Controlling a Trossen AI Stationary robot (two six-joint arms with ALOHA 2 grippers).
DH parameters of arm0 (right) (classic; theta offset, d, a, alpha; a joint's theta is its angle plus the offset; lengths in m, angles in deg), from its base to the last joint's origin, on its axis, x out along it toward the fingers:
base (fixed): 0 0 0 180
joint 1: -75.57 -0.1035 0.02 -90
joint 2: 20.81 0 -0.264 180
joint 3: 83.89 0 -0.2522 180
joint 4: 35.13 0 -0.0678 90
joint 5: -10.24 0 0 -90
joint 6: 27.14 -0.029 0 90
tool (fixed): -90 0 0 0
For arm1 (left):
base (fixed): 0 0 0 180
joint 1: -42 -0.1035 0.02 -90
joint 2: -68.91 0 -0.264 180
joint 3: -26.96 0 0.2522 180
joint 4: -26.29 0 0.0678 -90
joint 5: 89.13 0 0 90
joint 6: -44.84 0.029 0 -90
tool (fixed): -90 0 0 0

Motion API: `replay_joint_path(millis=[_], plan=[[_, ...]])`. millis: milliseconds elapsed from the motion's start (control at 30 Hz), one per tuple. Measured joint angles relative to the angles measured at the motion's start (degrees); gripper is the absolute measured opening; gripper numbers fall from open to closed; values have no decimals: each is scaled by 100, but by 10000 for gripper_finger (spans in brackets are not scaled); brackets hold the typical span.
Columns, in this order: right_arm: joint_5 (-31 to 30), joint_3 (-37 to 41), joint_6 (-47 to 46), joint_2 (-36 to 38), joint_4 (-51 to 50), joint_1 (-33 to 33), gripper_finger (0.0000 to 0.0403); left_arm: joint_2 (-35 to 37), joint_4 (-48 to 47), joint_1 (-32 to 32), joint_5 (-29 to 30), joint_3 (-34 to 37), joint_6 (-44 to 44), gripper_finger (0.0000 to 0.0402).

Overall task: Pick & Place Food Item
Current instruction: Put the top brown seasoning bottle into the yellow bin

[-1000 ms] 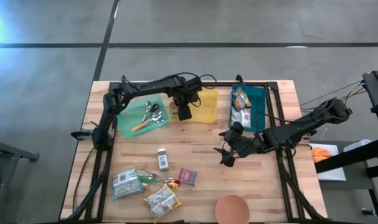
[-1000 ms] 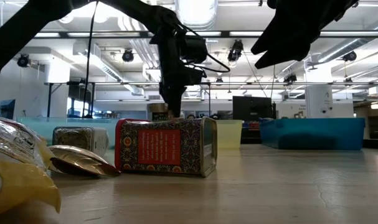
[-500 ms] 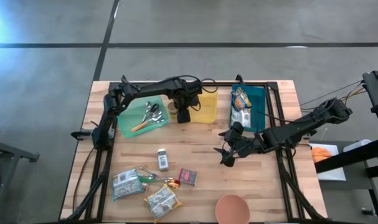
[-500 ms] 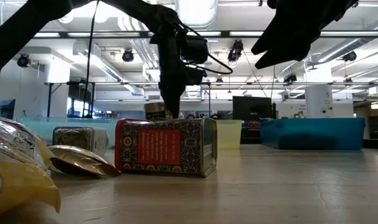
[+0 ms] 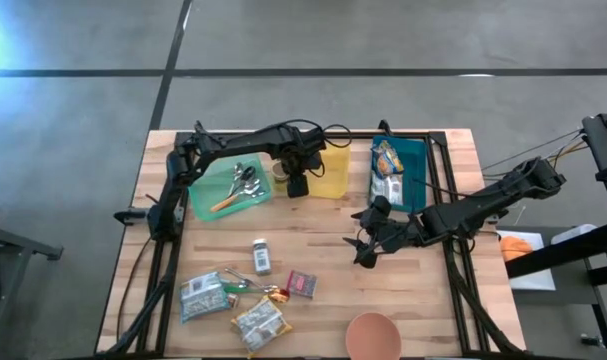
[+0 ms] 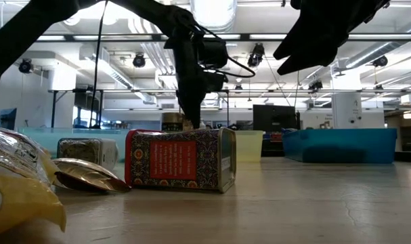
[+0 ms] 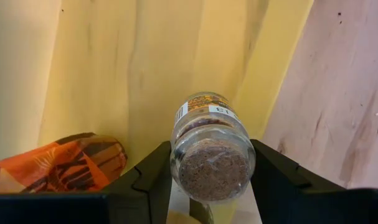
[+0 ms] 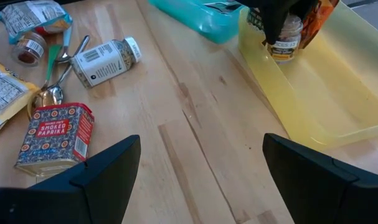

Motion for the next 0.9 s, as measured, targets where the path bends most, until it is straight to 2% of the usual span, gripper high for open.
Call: replay_joint_path(millis=[900], plan=[[-2, 0, 168, 0, -7, 0, 336, -550, 88, 50, 61, 9, 288, 168]])
